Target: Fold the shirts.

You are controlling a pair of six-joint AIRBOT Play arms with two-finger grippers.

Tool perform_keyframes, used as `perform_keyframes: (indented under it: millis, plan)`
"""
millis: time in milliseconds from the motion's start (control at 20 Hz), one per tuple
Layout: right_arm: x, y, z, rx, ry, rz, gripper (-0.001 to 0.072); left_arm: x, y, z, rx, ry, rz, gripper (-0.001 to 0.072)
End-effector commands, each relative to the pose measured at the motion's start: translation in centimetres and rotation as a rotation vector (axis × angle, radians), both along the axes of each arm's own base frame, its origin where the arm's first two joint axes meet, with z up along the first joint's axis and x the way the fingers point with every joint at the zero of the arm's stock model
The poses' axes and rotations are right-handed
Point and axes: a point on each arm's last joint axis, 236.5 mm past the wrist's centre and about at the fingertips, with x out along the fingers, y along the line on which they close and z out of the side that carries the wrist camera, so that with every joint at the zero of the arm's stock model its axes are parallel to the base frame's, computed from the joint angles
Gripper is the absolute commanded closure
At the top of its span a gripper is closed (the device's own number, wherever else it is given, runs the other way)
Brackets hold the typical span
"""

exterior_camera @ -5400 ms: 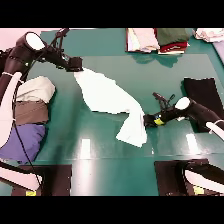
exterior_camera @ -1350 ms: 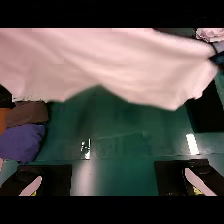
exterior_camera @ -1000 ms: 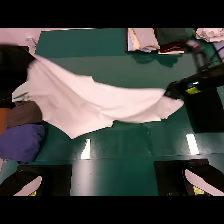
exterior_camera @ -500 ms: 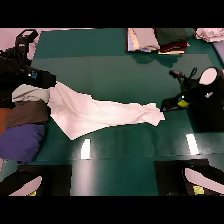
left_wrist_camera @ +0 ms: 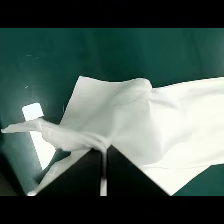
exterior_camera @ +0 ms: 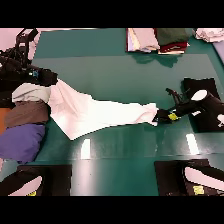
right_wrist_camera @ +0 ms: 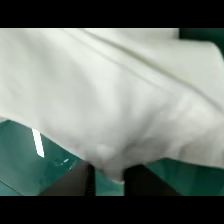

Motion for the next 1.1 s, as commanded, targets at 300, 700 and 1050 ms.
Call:
perform_keyframes:
  millis: [300,700,1050]
  plan:
    - [8.2,0.4,22.1,-0.026,-0.698,0.005,0.0697,-0.6,2.2,15.0,-0.001,-0.378,0.057,0.0681]
    - [0.3,-6.1,47.6,-0.267,-1.337,-0.194,0.0697,-19.3,6.1,43.3,-0.202,-1.156,0.109,0.0681]
    - [-0.5,-8.4,52.0,-0.357,-1.346,-0.258,0.0698,-17.4,5.9,42.4,-0.207,-1.149,0.118,0.0682]
